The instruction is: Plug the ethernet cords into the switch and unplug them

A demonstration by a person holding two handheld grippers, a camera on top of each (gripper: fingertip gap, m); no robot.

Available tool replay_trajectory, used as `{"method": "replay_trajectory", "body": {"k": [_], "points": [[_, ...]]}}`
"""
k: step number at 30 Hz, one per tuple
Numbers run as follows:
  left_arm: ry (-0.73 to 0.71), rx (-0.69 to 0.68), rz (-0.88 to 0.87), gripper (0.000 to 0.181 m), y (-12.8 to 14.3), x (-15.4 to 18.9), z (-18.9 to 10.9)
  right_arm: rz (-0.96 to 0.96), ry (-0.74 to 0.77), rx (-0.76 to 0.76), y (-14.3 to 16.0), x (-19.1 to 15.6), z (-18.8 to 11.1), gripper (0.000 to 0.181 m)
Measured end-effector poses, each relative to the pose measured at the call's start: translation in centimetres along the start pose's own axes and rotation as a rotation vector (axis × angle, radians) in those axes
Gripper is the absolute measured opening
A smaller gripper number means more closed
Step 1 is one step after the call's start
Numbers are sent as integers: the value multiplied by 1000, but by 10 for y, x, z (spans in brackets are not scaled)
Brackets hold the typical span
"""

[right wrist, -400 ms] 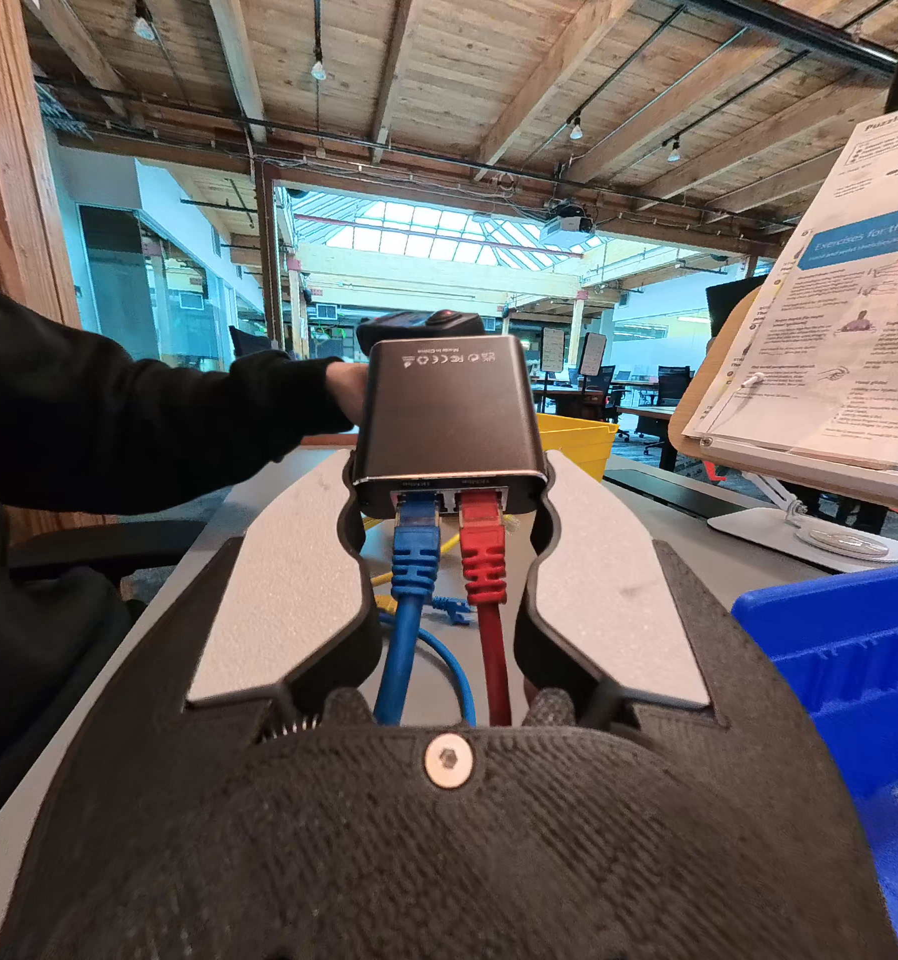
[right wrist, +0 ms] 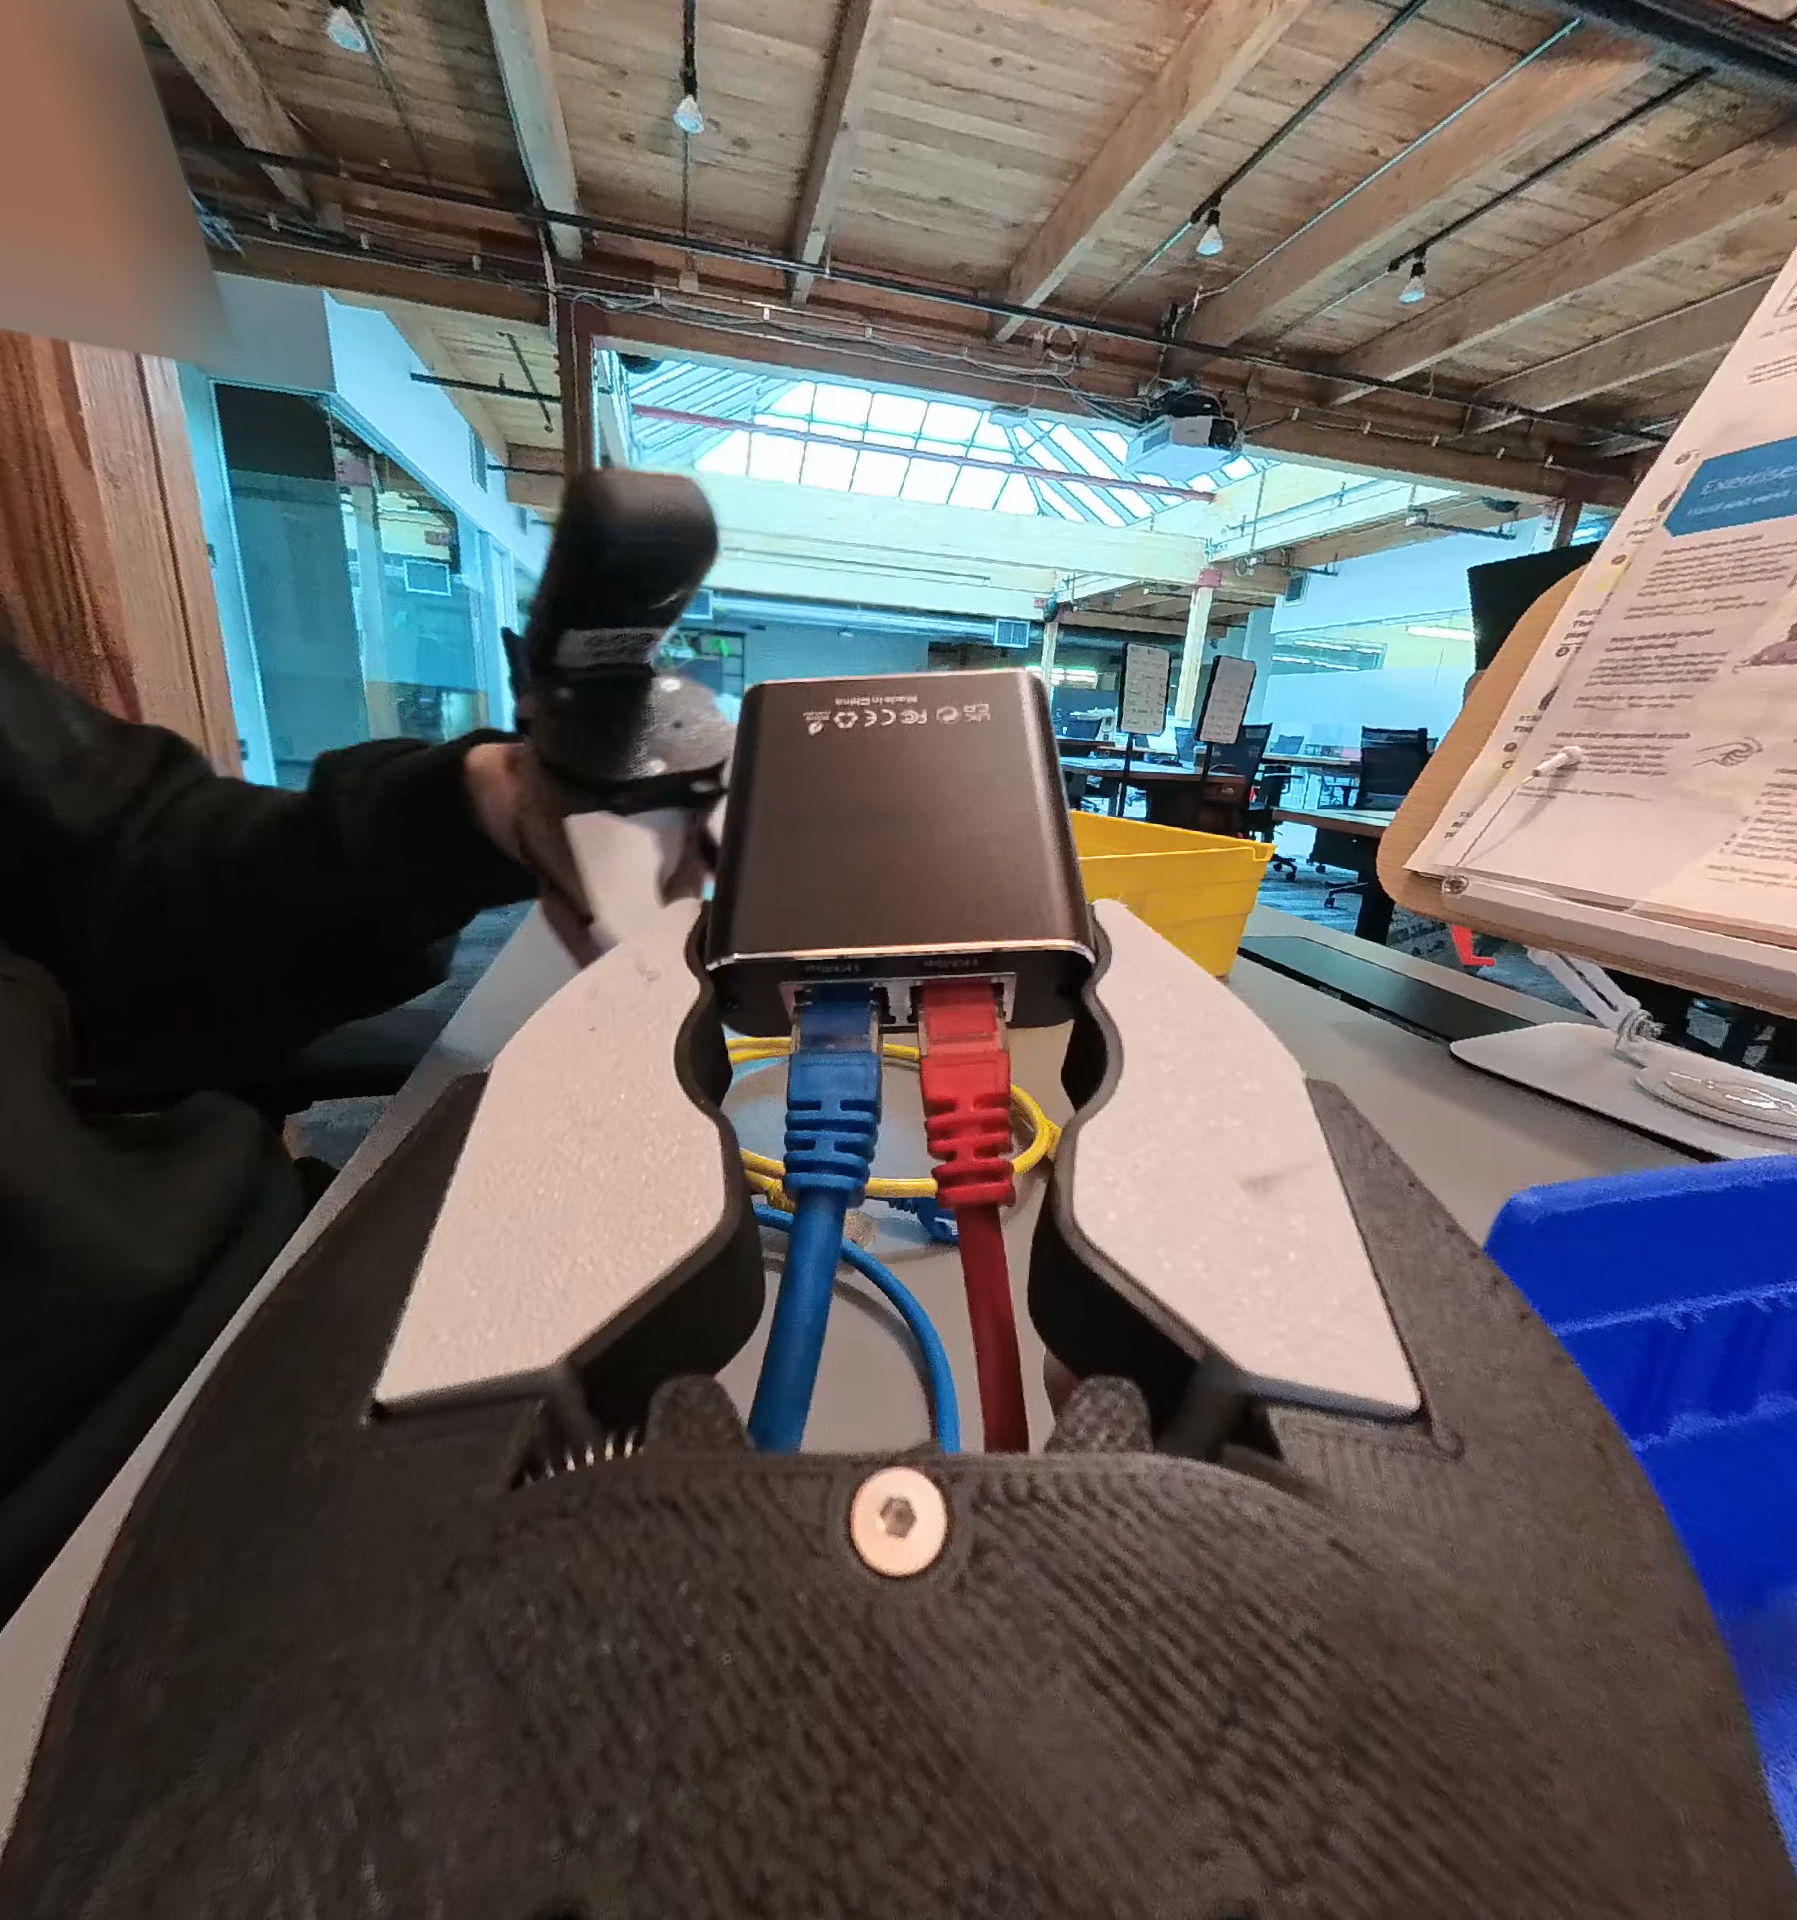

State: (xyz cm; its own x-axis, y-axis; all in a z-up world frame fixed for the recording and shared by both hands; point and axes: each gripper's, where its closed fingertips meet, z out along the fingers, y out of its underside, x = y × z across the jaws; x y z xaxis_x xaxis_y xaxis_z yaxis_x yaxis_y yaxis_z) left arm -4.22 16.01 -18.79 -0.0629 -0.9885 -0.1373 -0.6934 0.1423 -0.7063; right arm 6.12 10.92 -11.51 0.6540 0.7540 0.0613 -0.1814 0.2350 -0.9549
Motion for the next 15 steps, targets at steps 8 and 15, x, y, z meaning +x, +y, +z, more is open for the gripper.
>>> {"method": "replay_trajectory", "body": {"k": [8,15], "points": [[-66,-202,24,27,36,28,43,2,-42,-23,5,-8,4,63],[-63,-169,-12,10,36,17,45,0,-89,-74,13,-16,9,63]]}}
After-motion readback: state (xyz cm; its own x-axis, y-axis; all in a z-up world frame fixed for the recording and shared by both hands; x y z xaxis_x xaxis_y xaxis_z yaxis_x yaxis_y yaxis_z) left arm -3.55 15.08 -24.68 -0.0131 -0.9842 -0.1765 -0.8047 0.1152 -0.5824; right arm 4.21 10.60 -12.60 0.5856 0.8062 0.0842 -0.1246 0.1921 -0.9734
